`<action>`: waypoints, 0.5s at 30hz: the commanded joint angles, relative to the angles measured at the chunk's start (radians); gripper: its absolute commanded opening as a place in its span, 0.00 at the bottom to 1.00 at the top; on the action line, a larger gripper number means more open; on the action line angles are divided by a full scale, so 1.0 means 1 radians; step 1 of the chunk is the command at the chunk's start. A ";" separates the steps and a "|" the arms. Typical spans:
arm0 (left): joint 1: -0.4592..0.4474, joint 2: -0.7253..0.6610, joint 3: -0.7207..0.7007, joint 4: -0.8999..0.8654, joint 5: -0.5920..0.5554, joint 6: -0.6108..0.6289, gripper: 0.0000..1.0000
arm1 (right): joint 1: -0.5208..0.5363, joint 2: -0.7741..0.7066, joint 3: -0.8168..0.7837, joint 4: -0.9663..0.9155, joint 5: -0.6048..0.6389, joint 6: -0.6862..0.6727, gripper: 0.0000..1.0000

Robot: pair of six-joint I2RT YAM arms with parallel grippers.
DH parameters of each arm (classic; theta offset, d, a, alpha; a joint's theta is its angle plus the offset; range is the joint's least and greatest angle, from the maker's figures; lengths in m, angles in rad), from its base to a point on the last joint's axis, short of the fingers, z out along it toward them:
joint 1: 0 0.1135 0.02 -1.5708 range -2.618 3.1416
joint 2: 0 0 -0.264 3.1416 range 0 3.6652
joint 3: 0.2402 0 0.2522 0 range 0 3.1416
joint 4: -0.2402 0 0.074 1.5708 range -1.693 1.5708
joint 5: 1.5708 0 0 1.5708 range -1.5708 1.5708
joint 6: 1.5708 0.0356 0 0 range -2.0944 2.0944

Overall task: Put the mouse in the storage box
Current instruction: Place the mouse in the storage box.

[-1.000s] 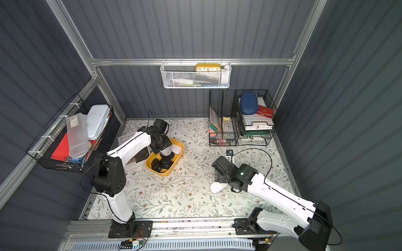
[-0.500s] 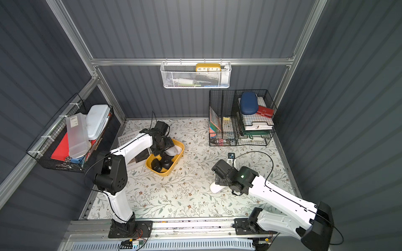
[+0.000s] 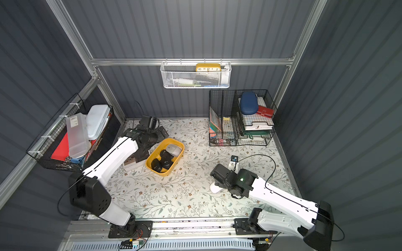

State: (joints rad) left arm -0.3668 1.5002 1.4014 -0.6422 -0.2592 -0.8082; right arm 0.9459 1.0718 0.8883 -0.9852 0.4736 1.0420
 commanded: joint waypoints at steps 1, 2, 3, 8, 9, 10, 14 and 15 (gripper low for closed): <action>0.004 -0.152 -0.098 0.045 -0.054 -0.016 0.99 | 0.017 0.066 0.001 -0.004 -0.011 0.076 0.94; 0.004 -0.196 -0.130 0.045 -0.047 -0.017 0.99 | 0.019 0.082 -0.001 0.003 -0.023 0.092 0.94; 0.003 -0.247 -0.165 0.053 -0.038 -0.009 0.99 | 0.022 0.098 -0.005 0.014 -0.033 0.111 0.94; 0.005 -0.385 -0.259 0.145 -0.043 -0.007 0.99 | 0.027 0.134 -0.051 0.106 -0.070 0.195 0.94; 0.005 -0.394 -0.266 0.147 -0.044 -0.007 0.99 | 0.027 0.160 -0.059 0.130 -0.079 0.211 0.94; 0.005 -0.395 -0.270 0.146 -0.043 -0.006 0.99 | 0.027 0.174 -0.066 0.150 -0.092 0.226 0.94; 0.005 -0.379 -0.276 0.122 -0.045 -0.012 0.99 | 0.027 0.250 -0.066 0.191 -0.117 0.293 0.94; 0.004 -0.378 -0.280 0.121 -0.042 -0.013 0.99 | 0.027 0.280 -0.060 0.189 -0.122 0.316 0.94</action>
State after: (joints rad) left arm -0.3668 1.1160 1.1362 -0.5270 -0.2924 -0.8120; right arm 0.9707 1.3045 0.8249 -0.8207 0.3721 1.2713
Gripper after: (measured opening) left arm 0.994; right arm 0.939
